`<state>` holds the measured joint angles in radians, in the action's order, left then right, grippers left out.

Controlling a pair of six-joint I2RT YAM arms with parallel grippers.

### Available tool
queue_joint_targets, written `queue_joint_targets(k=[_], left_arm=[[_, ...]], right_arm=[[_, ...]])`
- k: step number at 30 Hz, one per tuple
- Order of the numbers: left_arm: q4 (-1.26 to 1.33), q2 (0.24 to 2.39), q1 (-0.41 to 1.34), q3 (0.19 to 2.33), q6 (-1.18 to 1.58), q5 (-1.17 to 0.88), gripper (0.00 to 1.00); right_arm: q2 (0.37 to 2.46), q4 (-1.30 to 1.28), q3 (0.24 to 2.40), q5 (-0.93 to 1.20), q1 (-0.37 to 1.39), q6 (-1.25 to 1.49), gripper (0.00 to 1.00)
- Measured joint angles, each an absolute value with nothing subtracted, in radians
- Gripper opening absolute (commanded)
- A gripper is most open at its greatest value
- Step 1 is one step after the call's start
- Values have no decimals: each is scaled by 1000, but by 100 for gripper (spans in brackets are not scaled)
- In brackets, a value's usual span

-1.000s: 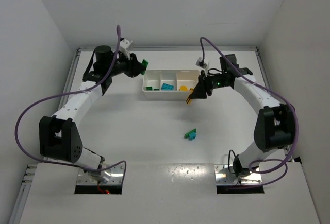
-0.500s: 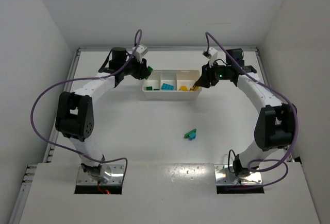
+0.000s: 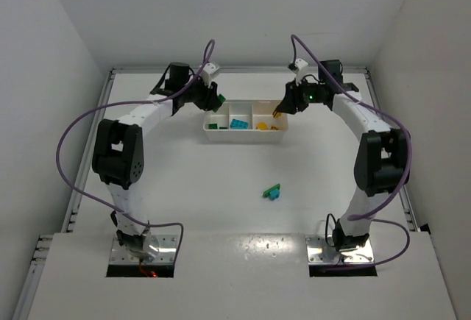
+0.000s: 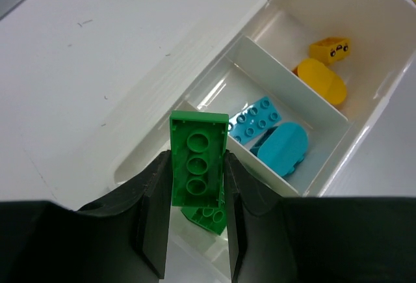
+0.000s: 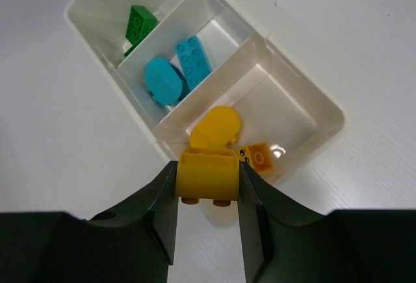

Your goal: Sort the legos into containers by color

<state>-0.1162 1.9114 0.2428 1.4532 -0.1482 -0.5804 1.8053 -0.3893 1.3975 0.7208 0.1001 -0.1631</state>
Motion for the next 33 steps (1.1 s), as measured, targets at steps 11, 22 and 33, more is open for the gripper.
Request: queue_joint_targets(k=[11, 22, 33], left_arm=[[-191, 1913, 263, 1453, -194, -585, 80], [-170, 1800, 278, 1418, -184, -533, 89], [-256, 1647, 430, 1333, -237, -672, 82]], right_arm=[[1928, -331, 1501, 759, 102, -126, 0], [2014, -345, 1536, 758, 127, -163, 74], [1763, -341, 1293, 735, 96, -241, 78]])
